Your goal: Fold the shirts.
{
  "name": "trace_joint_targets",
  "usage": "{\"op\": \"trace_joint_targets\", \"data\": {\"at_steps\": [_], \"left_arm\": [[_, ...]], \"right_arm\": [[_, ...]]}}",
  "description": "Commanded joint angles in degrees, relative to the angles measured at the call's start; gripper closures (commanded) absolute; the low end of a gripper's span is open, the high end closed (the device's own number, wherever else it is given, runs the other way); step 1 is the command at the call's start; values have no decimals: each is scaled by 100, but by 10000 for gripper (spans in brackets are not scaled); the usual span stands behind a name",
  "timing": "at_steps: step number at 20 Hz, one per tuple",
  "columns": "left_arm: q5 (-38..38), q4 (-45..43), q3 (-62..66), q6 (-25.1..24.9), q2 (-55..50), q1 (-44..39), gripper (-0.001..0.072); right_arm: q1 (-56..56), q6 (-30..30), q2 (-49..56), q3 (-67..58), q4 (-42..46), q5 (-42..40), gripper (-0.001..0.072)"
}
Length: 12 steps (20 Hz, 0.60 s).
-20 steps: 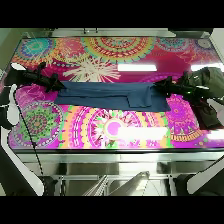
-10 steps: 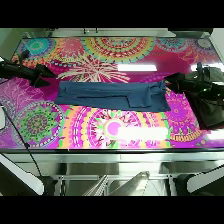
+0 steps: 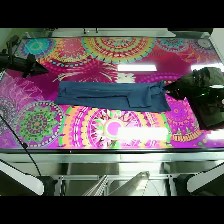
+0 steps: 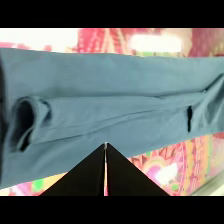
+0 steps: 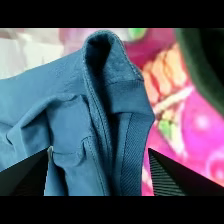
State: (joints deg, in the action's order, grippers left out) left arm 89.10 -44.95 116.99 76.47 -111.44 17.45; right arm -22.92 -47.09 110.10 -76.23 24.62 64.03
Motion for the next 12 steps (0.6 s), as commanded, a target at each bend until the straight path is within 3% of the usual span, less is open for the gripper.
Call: {"op": "trace_joint_targets", "data": {"at_steps": [1, 10, 11, 12], "left_arm": [[-26, -2, 0, -149, 37, -345, 689], [-638, -7, -179, -568, 33, -1550, 688], [-785, -7, -332, -647, 33, -1694, 688], [-957, -7, -535, -748, 33, -1869, 689]], "right_arm": [[85, -90, 74, 9, 245, 138, 4], [1113, -96, 74, 7, 216, -7, 19], [1172, -118, 74, 7, 216, -96, 83], [1207, -122, 74, 7, 197, -122, 365]]}}
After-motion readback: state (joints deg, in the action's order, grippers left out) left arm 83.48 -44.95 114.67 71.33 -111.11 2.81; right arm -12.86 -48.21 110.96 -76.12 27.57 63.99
